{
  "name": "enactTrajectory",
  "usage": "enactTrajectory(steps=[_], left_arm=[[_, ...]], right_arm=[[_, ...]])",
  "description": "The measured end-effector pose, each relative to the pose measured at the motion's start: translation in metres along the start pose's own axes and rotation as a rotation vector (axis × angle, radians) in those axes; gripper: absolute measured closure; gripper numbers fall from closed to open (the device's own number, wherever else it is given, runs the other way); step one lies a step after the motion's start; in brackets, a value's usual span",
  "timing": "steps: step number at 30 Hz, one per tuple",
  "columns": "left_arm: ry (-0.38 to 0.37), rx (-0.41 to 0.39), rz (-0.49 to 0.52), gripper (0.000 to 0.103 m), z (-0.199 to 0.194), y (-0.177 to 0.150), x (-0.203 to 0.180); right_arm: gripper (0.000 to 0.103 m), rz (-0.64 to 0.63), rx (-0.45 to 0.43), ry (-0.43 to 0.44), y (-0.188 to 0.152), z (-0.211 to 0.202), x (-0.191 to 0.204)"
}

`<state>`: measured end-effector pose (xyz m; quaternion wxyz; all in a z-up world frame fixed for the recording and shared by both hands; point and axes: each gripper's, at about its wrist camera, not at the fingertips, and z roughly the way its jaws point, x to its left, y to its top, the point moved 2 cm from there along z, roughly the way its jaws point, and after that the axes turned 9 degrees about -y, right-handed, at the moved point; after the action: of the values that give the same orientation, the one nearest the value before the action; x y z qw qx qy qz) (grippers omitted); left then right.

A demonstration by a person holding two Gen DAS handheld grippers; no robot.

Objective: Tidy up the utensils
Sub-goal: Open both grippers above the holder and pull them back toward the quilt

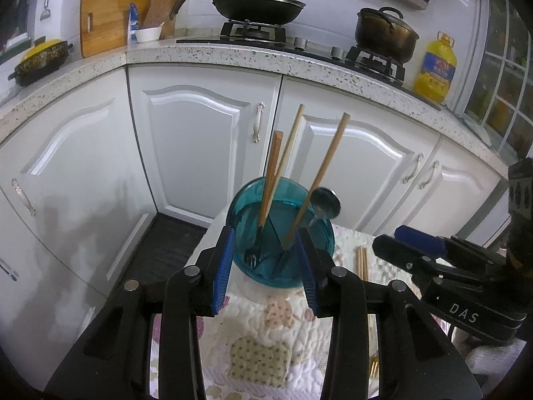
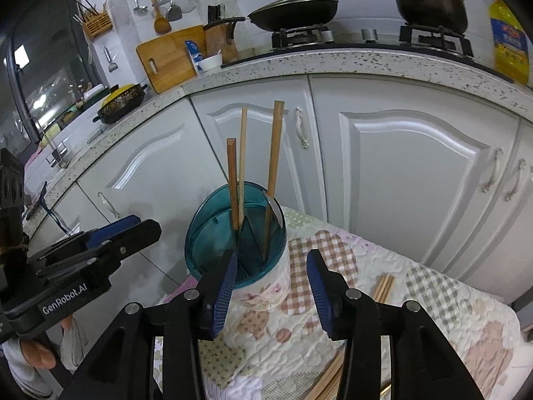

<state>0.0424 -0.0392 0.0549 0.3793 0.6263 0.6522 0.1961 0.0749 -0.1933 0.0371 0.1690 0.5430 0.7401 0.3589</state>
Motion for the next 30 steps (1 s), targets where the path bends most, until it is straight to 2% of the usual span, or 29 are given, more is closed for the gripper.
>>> enactTrajectory(steps=[4, 11, 15, 30], left_arm=[[-0.001, -0.002, 0.002, 0.067, -0.004, -0.008, -0.006], [0.005, -0.005, 0.029, 0.066, -0.009, -0.019, -0.018], [0.010, -0.003, 0.052, 0.066, -0.012, -0.026, -0.026], [0.027, -0.003, 0.097, 0.066, -0.015, -0.042, -0.041]], right_arm=[[0.061, 0.028, 0.011, -0.034, -0.005, -0.007, -0.005], [0.059, 0.051, -0.001, -0.041, -0.010, -0.021, -0.006], [0.053, 0.043, -0.003, -0.046, -0.013, -0.026, -0.005], [0.052, 0.053, 0.000, -0.076, -0.029, -0.041, -0.015]])
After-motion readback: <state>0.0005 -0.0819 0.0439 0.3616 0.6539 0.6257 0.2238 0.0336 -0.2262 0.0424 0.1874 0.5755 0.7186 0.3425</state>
